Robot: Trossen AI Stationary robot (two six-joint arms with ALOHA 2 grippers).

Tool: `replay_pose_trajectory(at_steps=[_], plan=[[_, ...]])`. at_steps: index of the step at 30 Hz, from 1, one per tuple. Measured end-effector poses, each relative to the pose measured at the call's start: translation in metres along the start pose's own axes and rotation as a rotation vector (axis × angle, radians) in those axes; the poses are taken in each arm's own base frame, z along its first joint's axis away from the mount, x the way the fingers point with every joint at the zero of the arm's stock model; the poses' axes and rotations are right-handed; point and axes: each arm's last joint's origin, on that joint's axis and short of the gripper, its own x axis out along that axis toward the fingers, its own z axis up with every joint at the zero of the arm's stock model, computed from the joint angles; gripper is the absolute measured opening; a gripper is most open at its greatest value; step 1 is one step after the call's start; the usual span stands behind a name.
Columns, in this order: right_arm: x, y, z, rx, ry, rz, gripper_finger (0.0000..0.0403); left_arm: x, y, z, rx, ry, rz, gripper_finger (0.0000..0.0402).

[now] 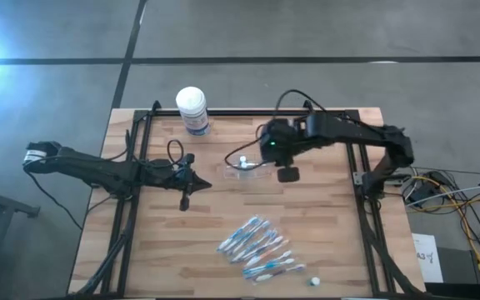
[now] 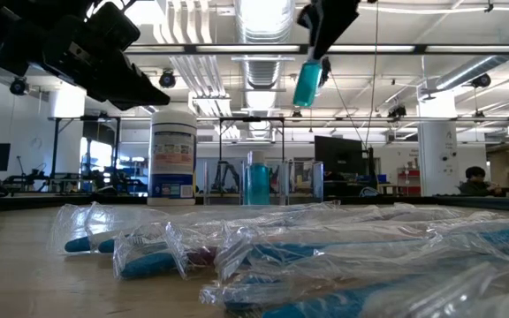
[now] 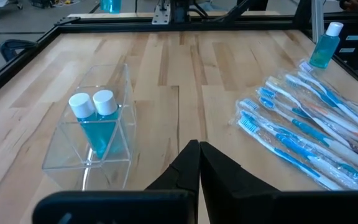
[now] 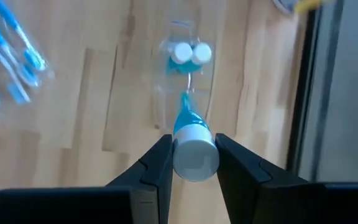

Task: Pick & Place toothbrushing station
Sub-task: Put the mouthwash into the transparent organizer

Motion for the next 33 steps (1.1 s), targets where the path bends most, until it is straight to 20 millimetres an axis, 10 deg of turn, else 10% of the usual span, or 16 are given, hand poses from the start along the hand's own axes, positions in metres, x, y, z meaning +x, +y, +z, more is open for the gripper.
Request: replay_pose_trajectory(at_steps=[11,33], plan=[[0.044,-0.017,0.033,-0.488,0.088,0.043,0.0090,0.000,0.000,-0.001,0.026,0.010,0.003,0.0014],[0.078,-0.049,0.033,-0.285,0.139,0.058,0.0090,0.000,0.002,-0.001,0.079,0.016,0.025,0.0014]])
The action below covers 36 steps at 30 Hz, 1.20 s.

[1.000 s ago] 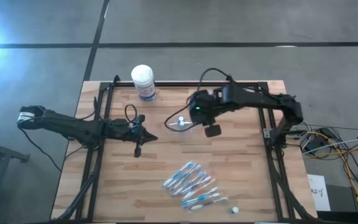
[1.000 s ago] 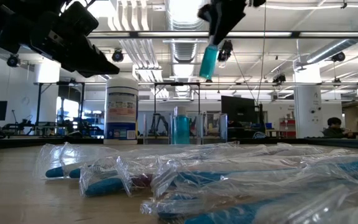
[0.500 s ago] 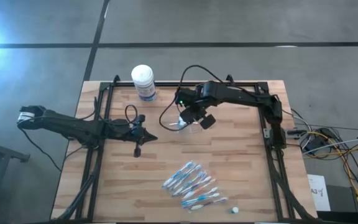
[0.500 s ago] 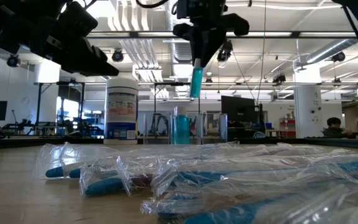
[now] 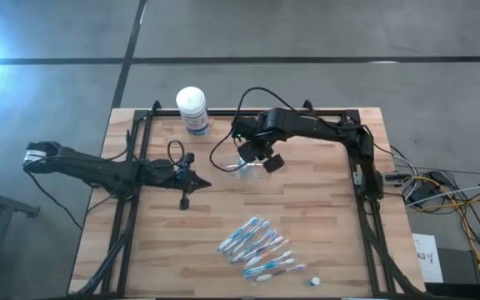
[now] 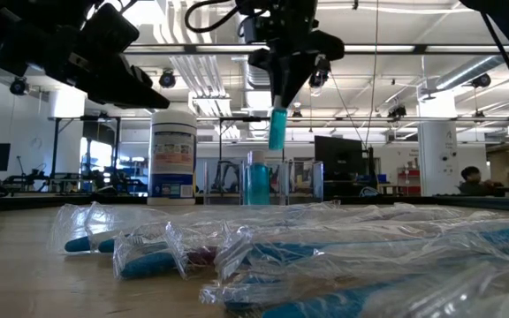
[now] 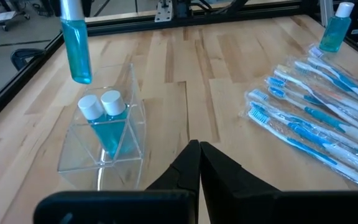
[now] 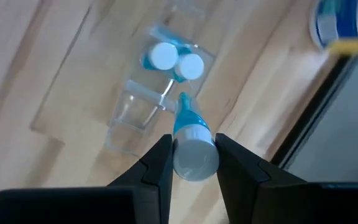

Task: Pick & Place toothbrushing station
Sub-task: Put the mouthwash into the transparent organizer

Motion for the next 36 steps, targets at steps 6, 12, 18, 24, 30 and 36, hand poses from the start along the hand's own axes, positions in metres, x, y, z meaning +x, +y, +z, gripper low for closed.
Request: replay_pose_trajectory(at_steps=[6,12,18,24,30,36], plan=[[0.000,0.000,-0.001,0.296,0.005,0.004,0.0090,0.000,0.000,0.000,-0.017,-0.001,0.002,0.0014],[-0.008,-0.004,0.000,0.621,-0.029,-0.010,0.0090,0.000,0.000,0.000,-0.042,-0.002,0.003,0.0014],[-0.013,-0.005,0.001,0.779,-0.048,-0.016,0.0090,0.000,0.000,0.002,-0.070,-0.018,0.003,0.0014],[-0.011,-0.007,-0.002,0.861,-0.034,-0.013,0.0090,0.000,0.000,0.002,-0.067,-0.017,0.004,0.0014],[-0.008,-0.006,0.000,0.867,-0.045,0.034,0.0090,0.000,0.000,0.002,-0.060,-0.016,0.005,0.0014],[0.000,-0.006,0.003,0.868,-0.025,0.047,0.0090,0.000,0.000,0.002,-0.059,-0.016,0.005,0.0014]])
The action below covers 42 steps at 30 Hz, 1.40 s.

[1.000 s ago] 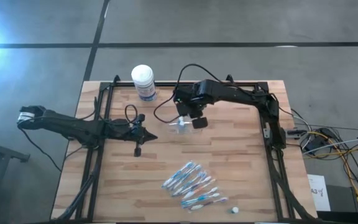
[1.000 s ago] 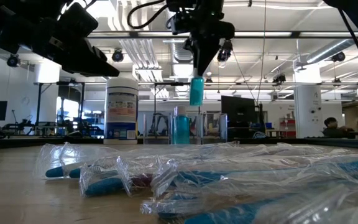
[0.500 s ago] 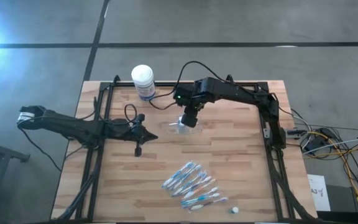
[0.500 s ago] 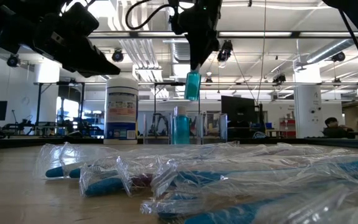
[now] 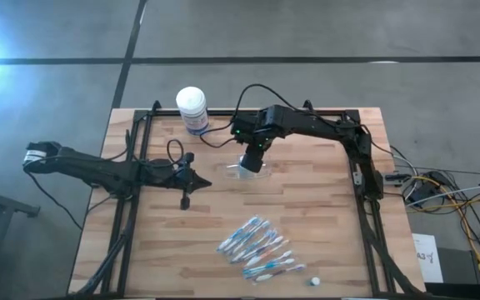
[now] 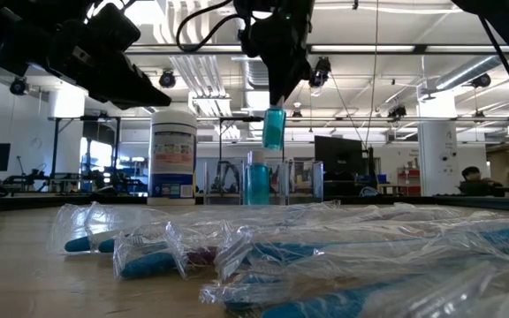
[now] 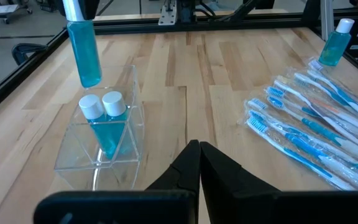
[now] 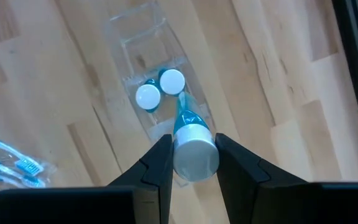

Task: Pick & Place toothbrushing station
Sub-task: Put the mouthwash into the transparent organizer

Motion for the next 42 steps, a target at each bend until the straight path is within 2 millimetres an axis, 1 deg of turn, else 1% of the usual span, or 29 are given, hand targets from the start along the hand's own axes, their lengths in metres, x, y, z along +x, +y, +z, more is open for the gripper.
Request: replay_pose_trajectory(at_steps=[3,12,18,26,30,42], plan=[[0.003,-0.001,0.001,-0.001,0.004,-0.003,0.0090,0.000,0.000,0.000,0.000,0.000,0.000,0.0014],[0.026,-0.001,0.007,0.001,0.039,-0.011,0.0090,0.000,0.000,0.000,0.007,0.000,0.000,0.0014],[0.032,-0.001,0.009,-0.008,0.043,-0.012,0.0090,0.000,0.000,0.000,0.007,0.001,0.000,0.0014],[0.047,-0.001,0.012,-0.018,0.068,-0.017,0.0090,0.000,0.000,0.000,0.008,0.002,-0.001,0.0014],[0.050,-0.002,0.012,-0.026,0.078,-0.018,0.0090,0.000,0.000,0.000,0.008,0.002,-0.001,0.0014],[0.051,-0.003,0.013,-0.049,0.075,-0.017,0.0091,0.000,0.000,0.000,0.005,0.002,-0.001,0.0014]])
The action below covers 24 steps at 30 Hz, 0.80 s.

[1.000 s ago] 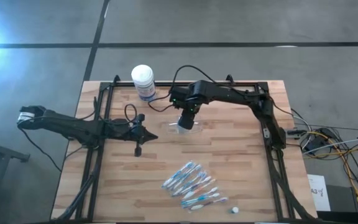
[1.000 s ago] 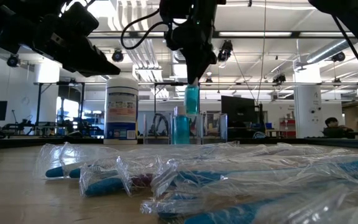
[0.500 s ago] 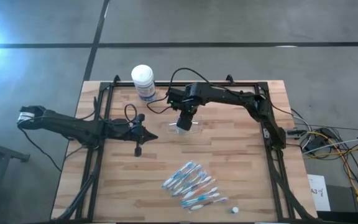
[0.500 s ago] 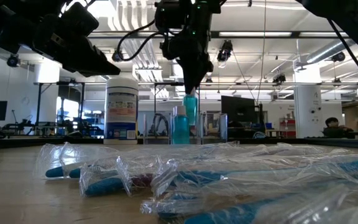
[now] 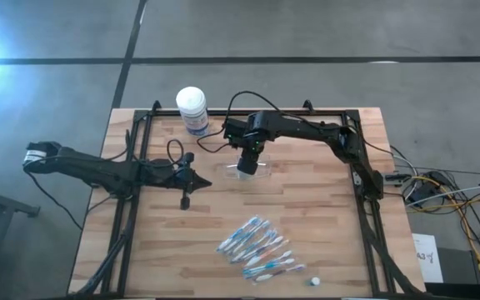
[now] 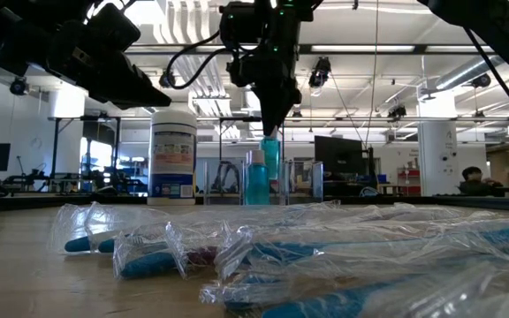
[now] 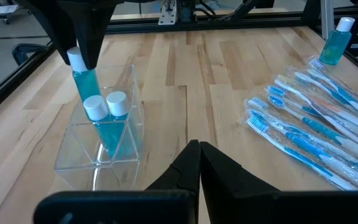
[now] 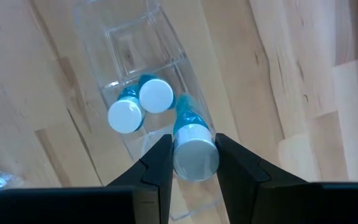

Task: Pick & Place toothbrushing station
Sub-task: Put the mouthwash into the transparent organizer

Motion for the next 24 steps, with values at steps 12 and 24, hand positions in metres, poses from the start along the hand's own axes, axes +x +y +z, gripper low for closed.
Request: replay_pose_trajectory(at_steps=[12,24], plan=[[0.011,-0.002,-0.003,0.009,0.031,-0.004,0.0120,0.000,0.000,0.000,-0.002,0.000,0.001,0.0014],[0.011,-0.003,-0.004,-0.058,0.036,-0.004,0.0123,0.000,0.000,0.000,-0.003,0.000,0.001,0.0014]])
